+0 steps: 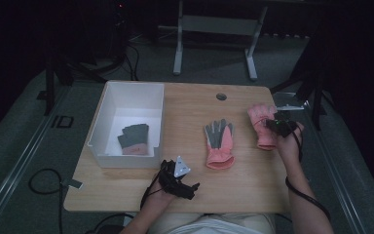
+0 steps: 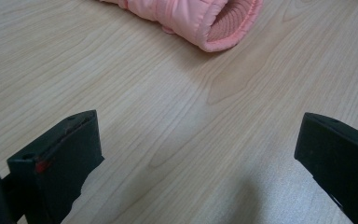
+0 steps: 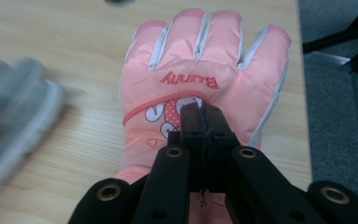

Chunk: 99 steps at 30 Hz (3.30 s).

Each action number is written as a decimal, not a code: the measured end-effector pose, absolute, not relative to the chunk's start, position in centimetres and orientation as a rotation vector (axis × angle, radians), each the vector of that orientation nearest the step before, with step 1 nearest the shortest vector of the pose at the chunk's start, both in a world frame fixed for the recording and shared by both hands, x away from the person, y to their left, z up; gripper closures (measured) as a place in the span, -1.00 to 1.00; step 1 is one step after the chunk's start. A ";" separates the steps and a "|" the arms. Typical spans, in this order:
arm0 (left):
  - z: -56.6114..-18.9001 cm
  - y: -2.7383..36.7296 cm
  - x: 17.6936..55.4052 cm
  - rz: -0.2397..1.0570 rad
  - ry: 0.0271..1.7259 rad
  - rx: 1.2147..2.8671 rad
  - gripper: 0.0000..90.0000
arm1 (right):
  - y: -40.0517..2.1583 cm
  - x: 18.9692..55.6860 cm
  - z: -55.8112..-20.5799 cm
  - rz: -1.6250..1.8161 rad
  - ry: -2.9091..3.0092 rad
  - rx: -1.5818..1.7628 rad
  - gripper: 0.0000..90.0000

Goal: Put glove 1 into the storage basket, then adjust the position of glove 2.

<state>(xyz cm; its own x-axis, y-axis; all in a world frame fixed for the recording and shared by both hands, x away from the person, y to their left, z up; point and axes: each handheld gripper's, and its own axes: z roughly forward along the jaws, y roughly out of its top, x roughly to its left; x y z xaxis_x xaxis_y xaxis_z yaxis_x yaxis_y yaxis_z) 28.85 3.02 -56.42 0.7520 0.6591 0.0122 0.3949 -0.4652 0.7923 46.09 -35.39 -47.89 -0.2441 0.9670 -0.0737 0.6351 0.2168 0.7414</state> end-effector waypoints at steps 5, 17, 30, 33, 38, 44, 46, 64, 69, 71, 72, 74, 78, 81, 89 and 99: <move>-56.4 3.0 28.8 0.404 0.785 2.118 -0.99 | -34.6 43.6 -45.9 0.834 1.907 1.479 0.98; -56.1 2.9 28.6 0.417 0.785 2.098 -0.99 | -33.6 37.9 -46.5 0.855 1.837 1.559 0.98; -56.1 2.8 28.6 0.418 0.774 2.106 -0.99 | -33.0 38.4 -50.6 0.818 1.844 1.659 0.97; -56.1 2.9 28.5 0.419 0.773 2.107 -0.99 | -32.9 38.8 -51.7 0.802 1.858 1.669 0.97; -56.1 2.9 28.6 0.415 0.773 2.110 -0.99 | -32.9 39.3 -52.9 0.800 1.889 1.655 0.89; -56.1 2.9 28.6 0.418 0.777 2.109 -0.99 | -33.6 38.9 -51.8 0.833 1.930 1.605 0.66; -56.1 2.9 28.6 0.416 0.777 2.110 -0.99 | -34.1 38.6 -51.2 0.850 1.952 1.556 0.48; -56.3 2.7 28.7 0.409 0.767 2.113 -0.99 | -36.8 38.6 -47.4 0.876 2.237 1.159 0.27; -56.2 2.7 28.4 0.415 0.763 2.111 -0.99 | -36.4 39.8 -48.2 0.836 2.298 1.114 0.28; -56.2 2.7 28.4 0.417 0.763 2.111 -0.99 | -36.3 39.9 -48.4 0.837 2.304 1.119 0.27; -56.2 2.7 28.3 0.422 0.761 2.117 -0.99 | -36.2 40.0 -48.5 0.836 2.304 1.120 0.25; -56.2 2.8 28.3 0.422 0.767 2.114 -0.99 | -35.7 40.2 -48.9 0.841 2.298 1.125 0.23; -56.1 3.0 28.0 0.429 0.772 2.109 -0.99 | -35.2 40.8 -49.9 0.809 2.303 1.137 0.20; -56.1 3.1 28.0 0.432 0.774 2.108 -0.99 | -35.0 41.0 -50.8 0.759 2.306 1.151 0.20; -56.1 3.2 27.9 0.433 0.782 2.106 -0.99 | -34.6 40.6 -52.6 0.696 2.250 1.211 0.29; -56.0 3.3 27.7 0.438 0.782 2.098 -0.99 | -33.7 40.8 -53.2 0.690 2.195 1.333 0.85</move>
